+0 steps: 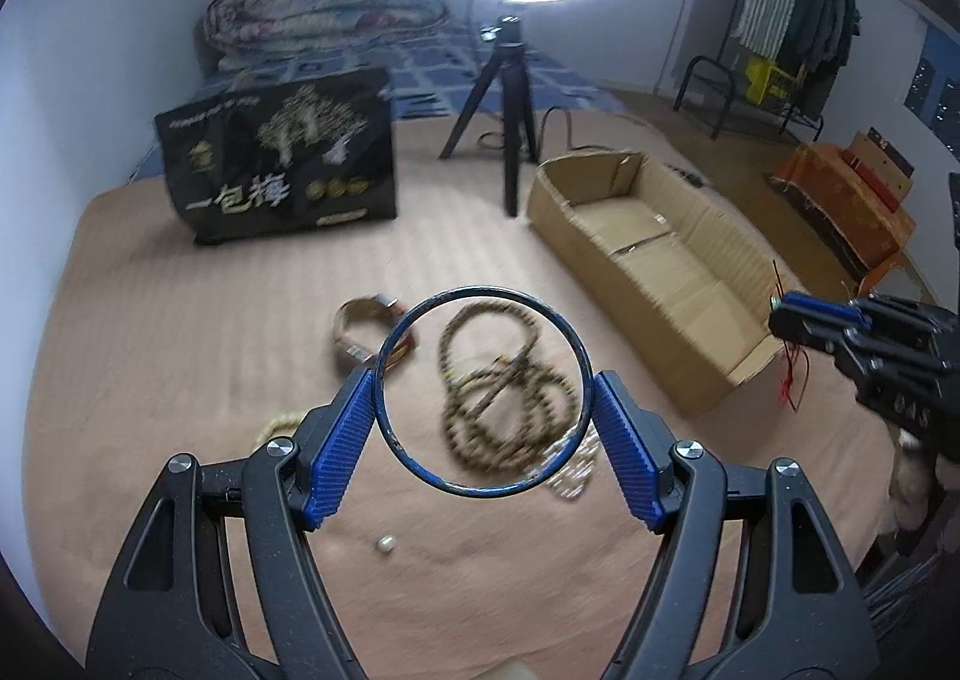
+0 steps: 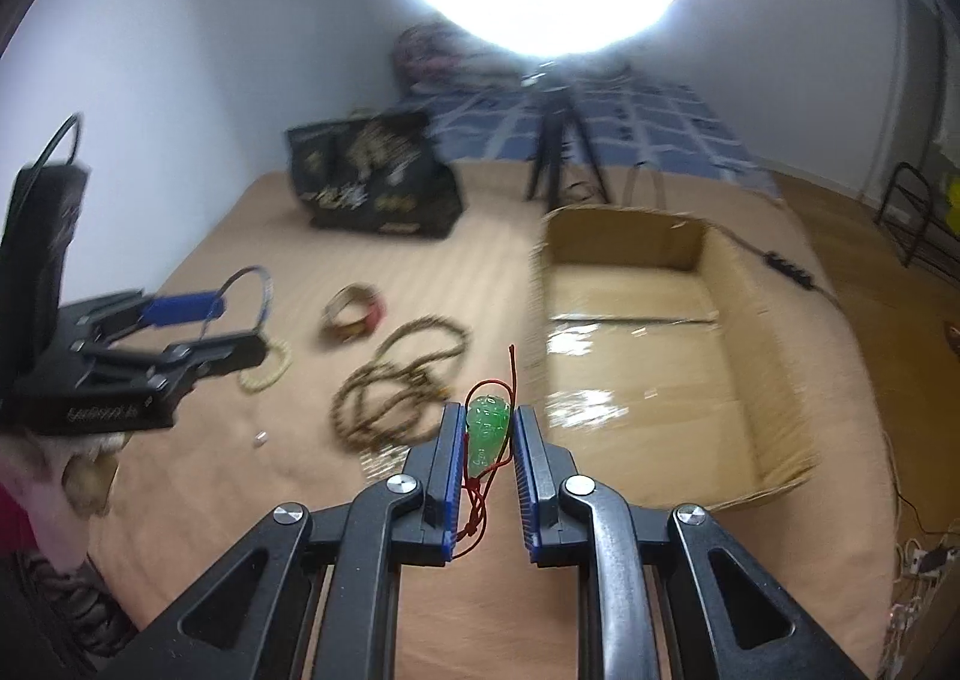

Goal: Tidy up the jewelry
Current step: 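Carry both items over the cardboard box and open the right tool, dropping the pendant, then lower the blue bangle into the box and open the left tool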

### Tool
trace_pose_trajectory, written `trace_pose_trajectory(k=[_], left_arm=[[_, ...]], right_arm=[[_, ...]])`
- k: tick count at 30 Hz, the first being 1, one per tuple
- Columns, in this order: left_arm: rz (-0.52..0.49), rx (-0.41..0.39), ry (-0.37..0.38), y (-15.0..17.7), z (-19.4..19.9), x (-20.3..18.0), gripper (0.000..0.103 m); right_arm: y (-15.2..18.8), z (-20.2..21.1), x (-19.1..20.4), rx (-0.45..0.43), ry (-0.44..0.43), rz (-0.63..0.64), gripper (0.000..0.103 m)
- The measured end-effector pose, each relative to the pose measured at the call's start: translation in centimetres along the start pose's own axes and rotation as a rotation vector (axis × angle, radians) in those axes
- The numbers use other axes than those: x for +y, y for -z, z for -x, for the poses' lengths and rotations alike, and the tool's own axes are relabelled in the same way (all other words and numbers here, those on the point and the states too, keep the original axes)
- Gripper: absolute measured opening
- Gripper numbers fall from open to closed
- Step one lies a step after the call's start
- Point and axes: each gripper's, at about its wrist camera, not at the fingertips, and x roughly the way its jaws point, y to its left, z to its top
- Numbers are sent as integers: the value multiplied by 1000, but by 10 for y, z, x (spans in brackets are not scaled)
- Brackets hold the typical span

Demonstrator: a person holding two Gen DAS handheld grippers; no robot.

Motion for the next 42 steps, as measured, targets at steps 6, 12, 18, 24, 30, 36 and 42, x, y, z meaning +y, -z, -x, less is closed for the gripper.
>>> trace_pose_trajectory(k=[6, 12, 18, 24, 30, 36, 42], left_arm=[[5, -22, 33, -19, -15, -27, 75], [-13, -34, 56, -36, -37, -56, 75], [-20, -34, 74, -55, -61, -82, 75], [-28, -13, 72, -66, -88, -99, 75], [-28, 12, 77, -70, -106, -110, 75], [-28, 31, 79, -70, -114, -115, 75], [-26, 41, 84, -72, -114, -116, 75]], right_arm=[[-10, 2, -43, -16, 64, -59, 14], [-11, -4, -70, -5, 98, -89, 14], [-11, -11, -89, 3, 116, -120, 15], [-7, -18, -106, 19, 132, -158, 15], [-5, -27, -114, 33, 131, -176, 15], [-3, -30, -117, 40, 138, -182, 17], [-3, -26, -120, 27, 162, -201, 41]])
